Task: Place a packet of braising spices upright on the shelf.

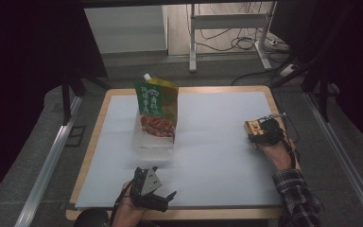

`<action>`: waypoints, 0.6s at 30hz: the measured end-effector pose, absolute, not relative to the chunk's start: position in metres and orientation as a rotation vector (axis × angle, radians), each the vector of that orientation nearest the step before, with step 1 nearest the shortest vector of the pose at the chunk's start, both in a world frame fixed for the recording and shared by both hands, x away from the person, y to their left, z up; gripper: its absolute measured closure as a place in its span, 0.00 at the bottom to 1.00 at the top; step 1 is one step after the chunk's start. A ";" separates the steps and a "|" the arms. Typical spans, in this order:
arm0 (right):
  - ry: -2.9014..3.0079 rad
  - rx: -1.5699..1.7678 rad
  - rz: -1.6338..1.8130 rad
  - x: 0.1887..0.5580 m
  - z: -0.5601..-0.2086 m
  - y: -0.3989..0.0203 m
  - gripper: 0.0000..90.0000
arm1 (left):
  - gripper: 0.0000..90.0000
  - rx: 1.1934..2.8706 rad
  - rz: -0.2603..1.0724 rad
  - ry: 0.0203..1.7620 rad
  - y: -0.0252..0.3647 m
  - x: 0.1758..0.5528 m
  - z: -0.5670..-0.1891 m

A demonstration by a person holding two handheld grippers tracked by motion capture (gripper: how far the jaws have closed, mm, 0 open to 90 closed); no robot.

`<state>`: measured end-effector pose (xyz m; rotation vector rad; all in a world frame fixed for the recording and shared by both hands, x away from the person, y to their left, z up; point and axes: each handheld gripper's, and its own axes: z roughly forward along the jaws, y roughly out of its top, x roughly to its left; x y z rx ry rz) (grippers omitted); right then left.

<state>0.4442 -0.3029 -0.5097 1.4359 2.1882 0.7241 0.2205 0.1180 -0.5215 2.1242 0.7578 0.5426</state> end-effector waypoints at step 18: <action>2.219 1.352 0.821 0.428 -0.491 -0.298 0.35 | 0.00 2.124 0.555 0.754 0.119 0.220 -0.520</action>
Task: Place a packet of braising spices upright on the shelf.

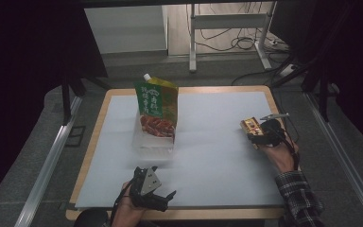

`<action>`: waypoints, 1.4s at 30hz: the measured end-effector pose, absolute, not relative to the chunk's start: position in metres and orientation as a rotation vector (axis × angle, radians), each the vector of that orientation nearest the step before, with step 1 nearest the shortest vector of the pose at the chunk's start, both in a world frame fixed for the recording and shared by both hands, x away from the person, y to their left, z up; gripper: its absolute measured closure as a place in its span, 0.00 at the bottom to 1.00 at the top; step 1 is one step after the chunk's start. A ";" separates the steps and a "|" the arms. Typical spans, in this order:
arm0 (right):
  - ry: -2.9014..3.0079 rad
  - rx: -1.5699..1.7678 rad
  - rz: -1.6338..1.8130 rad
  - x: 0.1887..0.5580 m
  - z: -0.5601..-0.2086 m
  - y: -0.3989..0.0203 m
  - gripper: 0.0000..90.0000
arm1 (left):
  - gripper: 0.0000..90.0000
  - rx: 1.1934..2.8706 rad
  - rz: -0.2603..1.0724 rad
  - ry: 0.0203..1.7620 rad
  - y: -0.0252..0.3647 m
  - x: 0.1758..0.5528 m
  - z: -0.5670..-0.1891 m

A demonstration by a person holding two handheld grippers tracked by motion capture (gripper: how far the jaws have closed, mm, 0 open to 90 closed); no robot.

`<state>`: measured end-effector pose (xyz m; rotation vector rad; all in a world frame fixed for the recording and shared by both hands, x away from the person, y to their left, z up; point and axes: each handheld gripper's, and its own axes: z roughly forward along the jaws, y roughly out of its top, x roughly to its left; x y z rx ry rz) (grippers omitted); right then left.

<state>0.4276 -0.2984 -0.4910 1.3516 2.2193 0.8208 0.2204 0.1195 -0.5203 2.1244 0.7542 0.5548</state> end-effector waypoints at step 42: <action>2.600 0.919 0.850 0.370 -0.508 -0.229 0.29 | 0.00 2.121 0.561 0.757 0.119 0.220 -0.520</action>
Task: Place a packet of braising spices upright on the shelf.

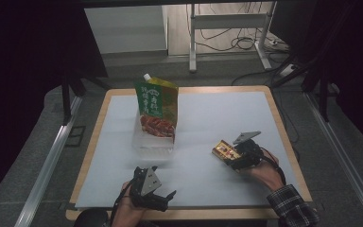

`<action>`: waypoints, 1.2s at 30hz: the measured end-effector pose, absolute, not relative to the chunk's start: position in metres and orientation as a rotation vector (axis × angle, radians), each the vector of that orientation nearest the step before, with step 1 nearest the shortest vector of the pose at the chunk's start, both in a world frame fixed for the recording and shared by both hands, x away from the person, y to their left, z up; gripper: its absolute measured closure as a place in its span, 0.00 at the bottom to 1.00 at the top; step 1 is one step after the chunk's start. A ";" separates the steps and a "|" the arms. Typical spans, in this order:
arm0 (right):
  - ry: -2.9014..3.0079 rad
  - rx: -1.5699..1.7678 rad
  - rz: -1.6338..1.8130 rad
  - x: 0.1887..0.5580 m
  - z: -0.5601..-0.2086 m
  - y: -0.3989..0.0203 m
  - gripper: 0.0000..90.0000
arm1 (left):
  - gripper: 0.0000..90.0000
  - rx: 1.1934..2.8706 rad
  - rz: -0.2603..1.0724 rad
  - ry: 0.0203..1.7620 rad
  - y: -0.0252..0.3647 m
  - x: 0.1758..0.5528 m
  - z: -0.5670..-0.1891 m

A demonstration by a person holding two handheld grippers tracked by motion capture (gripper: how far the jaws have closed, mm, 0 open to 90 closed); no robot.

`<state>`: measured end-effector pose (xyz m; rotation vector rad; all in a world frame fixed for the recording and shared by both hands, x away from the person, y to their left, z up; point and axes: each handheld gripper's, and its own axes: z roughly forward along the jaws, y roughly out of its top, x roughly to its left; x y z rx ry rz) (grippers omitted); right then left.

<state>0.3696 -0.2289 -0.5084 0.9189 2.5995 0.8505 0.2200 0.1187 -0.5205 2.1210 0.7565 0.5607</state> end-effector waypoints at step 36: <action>2.842 0.930 0.387 0.412 -0.491 -0.182 0.28 | 0.00 2.129 0.567 0.751 0.119 0.220 -0.520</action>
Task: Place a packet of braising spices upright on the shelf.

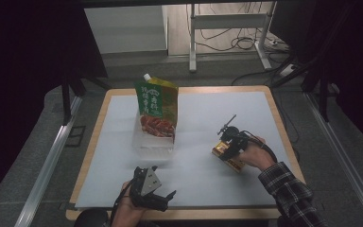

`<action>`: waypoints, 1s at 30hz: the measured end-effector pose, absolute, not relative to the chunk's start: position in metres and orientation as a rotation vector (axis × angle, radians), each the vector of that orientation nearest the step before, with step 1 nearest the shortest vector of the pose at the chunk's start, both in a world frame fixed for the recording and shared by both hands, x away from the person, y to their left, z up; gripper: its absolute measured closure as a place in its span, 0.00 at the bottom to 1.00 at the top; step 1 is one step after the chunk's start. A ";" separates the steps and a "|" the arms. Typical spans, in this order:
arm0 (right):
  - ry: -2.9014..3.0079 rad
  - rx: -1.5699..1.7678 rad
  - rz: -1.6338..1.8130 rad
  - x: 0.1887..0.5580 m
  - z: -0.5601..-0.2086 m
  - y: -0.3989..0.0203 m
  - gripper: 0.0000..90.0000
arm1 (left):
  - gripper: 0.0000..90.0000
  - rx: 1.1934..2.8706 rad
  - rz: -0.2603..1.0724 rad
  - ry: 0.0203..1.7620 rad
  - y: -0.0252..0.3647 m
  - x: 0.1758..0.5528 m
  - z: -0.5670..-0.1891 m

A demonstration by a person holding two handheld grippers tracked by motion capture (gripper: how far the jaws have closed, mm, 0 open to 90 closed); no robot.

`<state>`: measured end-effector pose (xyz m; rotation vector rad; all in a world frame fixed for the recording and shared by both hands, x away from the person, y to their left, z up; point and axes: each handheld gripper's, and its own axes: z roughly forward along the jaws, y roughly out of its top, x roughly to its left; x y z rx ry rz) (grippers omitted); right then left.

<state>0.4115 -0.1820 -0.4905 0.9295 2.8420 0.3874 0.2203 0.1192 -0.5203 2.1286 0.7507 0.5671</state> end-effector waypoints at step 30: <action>2.664 0.981 0.785 0.396 -0.465 -0.201 0.35 | 0.01 2.121 0.575 0.752 0.119 0.220 -0.519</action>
